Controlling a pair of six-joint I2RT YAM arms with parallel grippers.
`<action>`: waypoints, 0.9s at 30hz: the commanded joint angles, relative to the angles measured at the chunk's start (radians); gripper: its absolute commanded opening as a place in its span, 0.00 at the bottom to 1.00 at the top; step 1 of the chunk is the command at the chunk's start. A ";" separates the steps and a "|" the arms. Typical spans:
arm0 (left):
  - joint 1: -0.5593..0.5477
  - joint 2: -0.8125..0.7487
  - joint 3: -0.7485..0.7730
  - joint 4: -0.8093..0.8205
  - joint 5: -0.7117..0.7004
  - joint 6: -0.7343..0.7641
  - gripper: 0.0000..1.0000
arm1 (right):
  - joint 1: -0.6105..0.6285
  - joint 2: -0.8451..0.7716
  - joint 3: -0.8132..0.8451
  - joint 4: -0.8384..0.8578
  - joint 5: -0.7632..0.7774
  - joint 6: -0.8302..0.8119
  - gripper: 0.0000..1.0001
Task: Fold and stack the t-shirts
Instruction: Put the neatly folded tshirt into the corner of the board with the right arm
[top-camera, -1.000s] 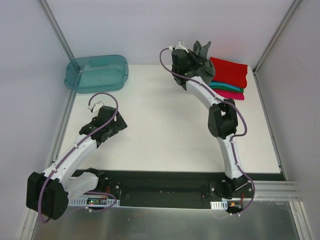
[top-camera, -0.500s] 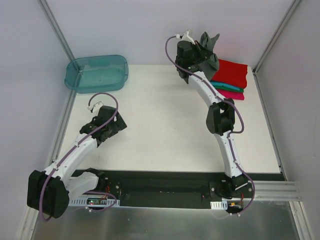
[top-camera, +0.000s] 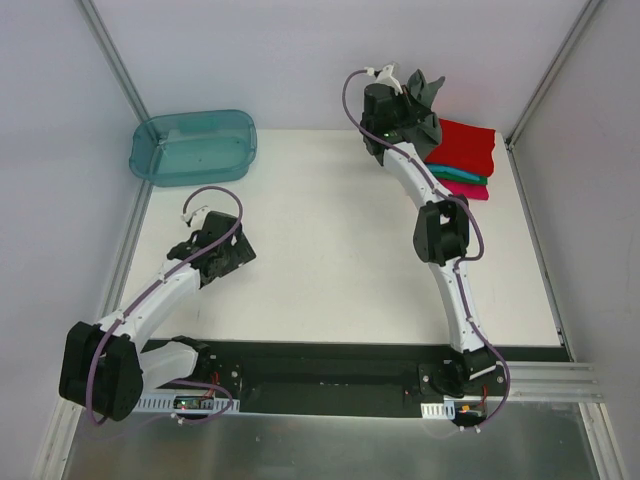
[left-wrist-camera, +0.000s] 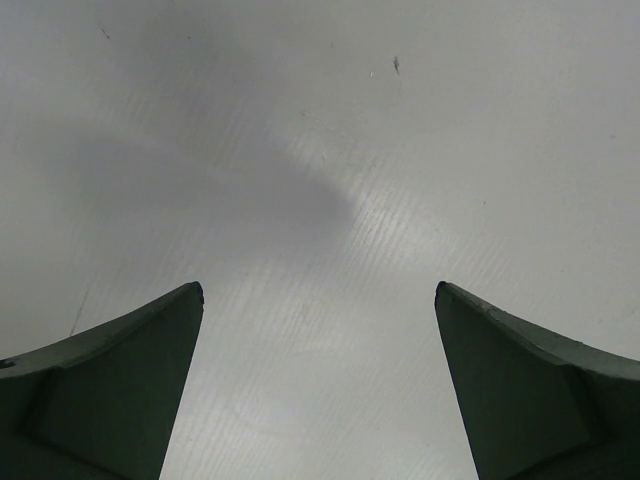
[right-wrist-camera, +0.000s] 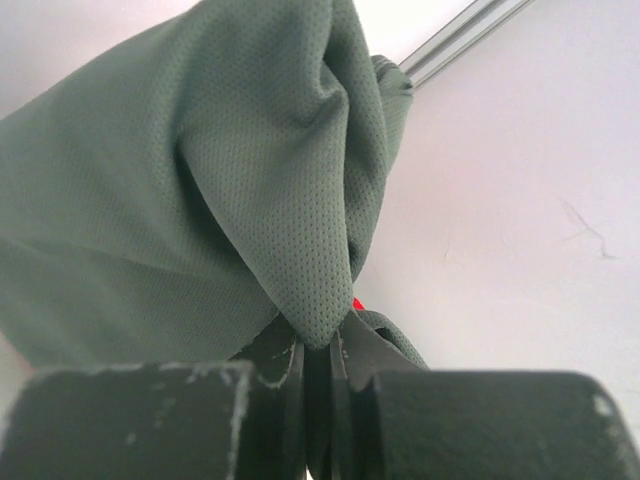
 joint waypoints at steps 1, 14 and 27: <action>0.015 0.037 0.018 -0.015 0.009 -0.008 0.99 | -0.044 0.017 0.077 0.006 -0.004 0.102 0.01; 0.015 0.097 0.049 -0.015 0.030 0.003 0.99 | -0.188 -0.045 0.022 -0.354 -0.349 0.664 0.01; 0.015 0.146 0.080 -0.017 0.056 0.012 0.99 | -0.261 -0.074 -0.006 -0.470 -0.374 0.815 0.01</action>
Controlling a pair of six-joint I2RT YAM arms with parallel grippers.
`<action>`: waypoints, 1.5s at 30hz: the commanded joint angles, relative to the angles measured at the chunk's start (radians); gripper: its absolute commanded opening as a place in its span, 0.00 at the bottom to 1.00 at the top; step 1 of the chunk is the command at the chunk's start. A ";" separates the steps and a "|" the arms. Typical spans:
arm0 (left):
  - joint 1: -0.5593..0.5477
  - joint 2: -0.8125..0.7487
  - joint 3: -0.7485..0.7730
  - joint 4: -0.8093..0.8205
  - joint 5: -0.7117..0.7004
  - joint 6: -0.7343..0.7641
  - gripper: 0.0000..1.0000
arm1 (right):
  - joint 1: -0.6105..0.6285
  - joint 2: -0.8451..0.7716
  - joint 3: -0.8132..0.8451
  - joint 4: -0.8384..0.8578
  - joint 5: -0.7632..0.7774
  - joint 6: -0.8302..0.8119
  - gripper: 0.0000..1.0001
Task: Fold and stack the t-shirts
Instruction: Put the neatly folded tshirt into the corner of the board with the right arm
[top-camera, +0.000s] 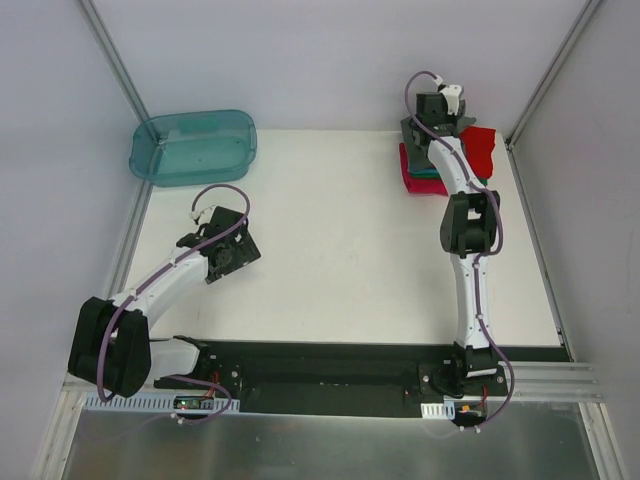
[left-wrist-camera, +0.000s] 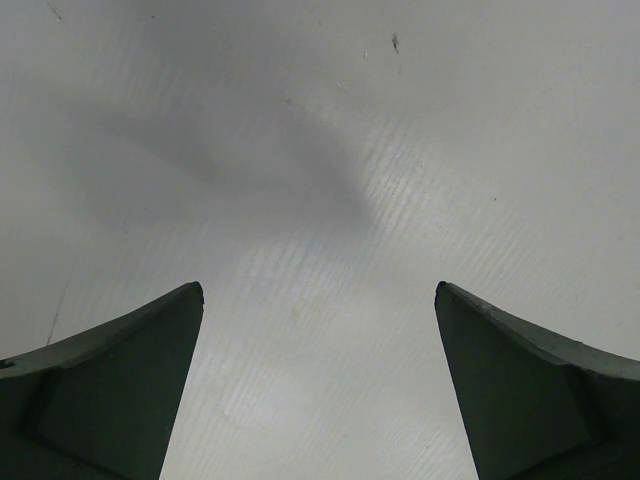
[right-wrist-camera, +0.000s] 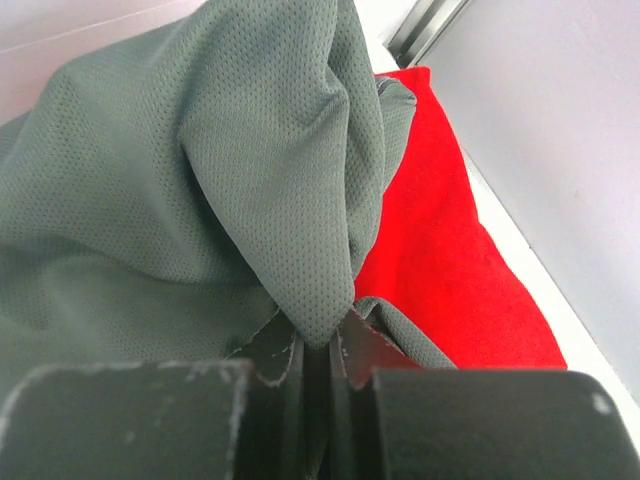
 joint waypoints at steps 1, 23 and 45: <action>0.015 0.012 0.039 -0.015 0.016 0.009 0.99 | -0.018 -0.099 0.009 -0.061 0.022 0.066 0.01; 0.015 0.074 0.061 -0.015 0.033 0.023 0.99 | -0.066 -0.145 -0.052 -0.161 0.034 0.102 0.06; 0.015 0.078 0.062 -0.017 0.050 0.025 0.99 | -0.135 -0.423 -0.310 -0.032 -0.205 -0.052 0.96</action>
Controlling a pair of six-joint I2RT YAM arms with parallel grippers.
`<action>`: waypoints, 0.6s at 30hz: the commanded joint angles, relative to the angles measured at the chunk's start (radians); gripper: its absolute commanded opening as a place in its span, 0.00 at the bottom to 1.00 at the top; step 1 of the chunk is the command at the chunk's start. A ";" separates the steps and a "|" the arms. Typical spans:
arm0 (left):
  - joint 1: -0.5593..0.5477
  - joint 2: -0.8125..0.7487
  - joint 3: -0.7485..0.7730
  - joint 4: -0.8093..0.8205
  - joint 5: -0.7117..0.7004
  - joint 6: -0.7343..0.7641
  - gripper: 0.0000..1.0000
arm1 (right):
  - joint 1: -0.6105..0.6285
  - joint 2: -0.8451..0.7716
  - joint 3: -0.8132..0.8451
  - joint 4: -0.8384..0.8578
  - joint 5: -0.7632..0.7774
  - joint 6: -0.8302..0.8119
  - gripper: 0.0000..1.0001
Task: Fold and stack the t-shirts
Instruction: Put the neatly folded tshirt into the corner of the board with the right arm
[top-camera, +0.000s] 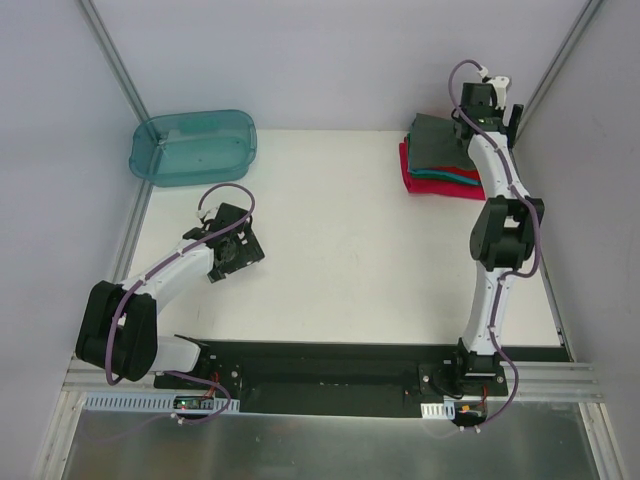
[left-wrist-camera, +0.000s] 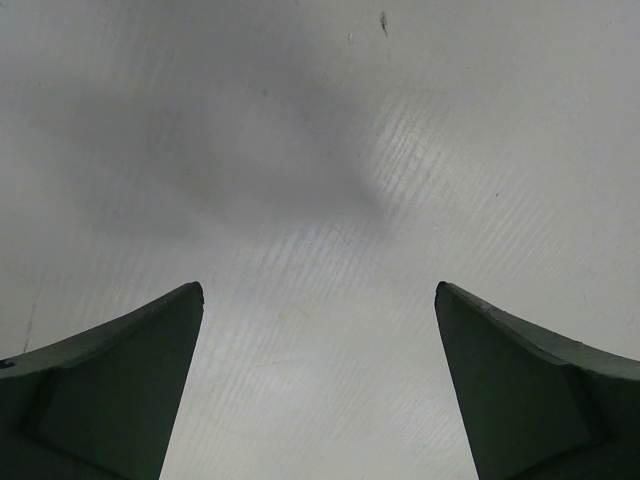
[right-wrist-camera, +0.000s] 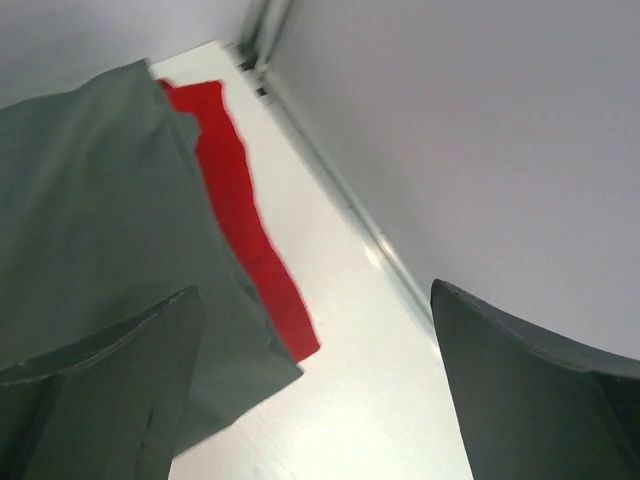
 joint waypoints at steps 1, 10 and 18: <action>0.015 -0.005 0.027 -0.015 0.008 0.017 0.99 | -0.018 -0.164 -0.113 0.035 -0.331 0.107 0.96; 0.015 0.015 0.035 -0.015 0.024 0.015 0.99 | -0.110 -0.132 -0.168 0.094 -0.872 0.368 0.96; 0.015 0.015 0.036 -0.017 0.017 0.014 0.99 | -0.155 -0.083 -0.193 0.075 -0.872 0.414 0.96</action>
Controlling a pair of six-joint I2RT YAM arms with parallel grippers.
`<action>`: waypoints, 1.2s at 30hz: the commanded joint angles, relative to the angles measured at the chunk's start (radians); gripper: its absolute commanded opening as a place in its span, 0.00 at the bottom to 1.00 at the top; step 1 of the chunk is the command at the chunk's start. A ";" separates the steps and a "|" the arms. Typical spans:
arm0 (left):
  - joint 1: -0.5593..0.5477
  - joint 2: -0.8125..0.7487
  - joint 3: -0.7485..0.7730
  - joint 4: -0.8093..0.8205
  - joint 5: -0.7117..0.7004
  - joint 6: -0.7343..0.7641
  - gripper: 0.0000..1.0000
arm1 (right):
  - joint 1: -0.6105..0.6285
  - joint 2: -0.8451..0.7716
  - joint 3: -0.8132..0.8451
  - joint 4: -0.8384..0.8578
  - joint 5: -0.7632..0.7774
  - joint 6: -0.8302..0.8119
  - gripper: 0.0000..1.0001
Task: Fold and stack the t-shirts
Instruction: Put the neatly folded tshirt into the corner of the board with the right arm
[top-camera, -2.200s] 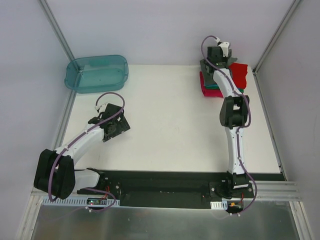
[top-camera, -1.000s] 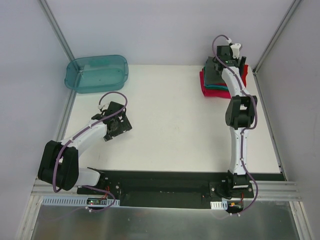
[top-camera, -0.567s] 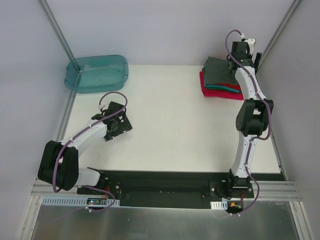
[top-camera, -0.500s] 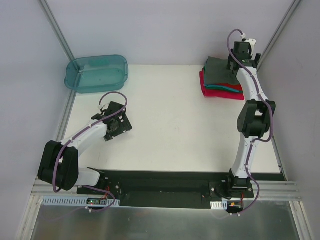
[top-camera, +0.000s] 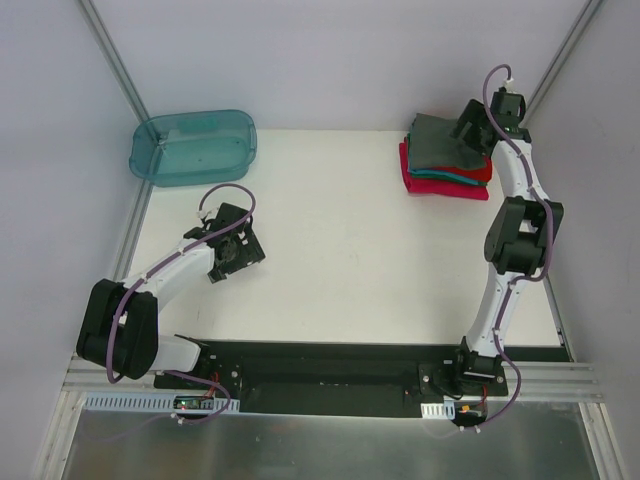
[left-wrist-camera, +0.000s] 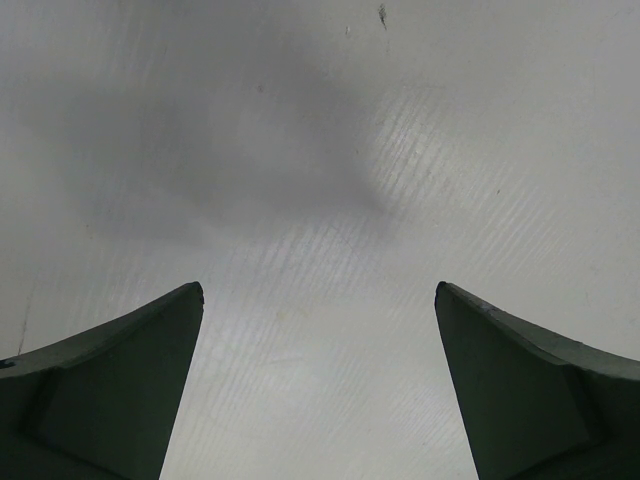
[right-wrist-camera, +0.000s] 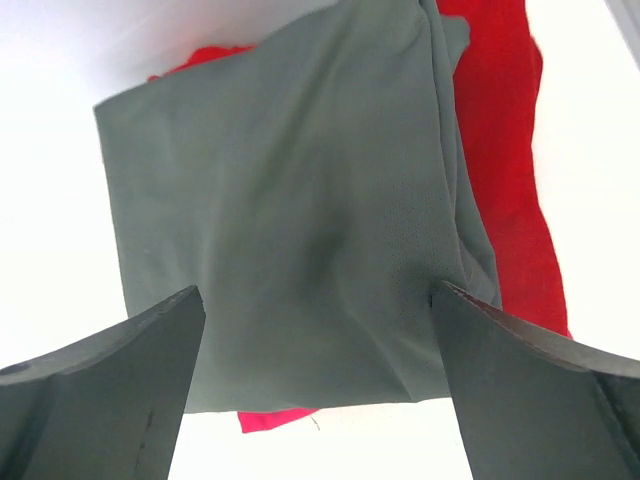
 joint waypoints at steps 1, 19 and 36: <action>0.015 0.002 0.033 -0.017 0.003 0.014 0.99 | -0.028 0.030 -0.021 0.018 -0.064 0.064 0.96; 0.015 -0.185 0.002 -0.030 0.028 0.020 0.99 | -0.106 -0.163 -0.034 -0.106 -0.044 0.000 0.96; 0.013 -0.703 -0.179 -0.138 0.077 -0.024 0.99 | 0.161 -1.399 -1.371 0.050 -0.032 0.101 0.96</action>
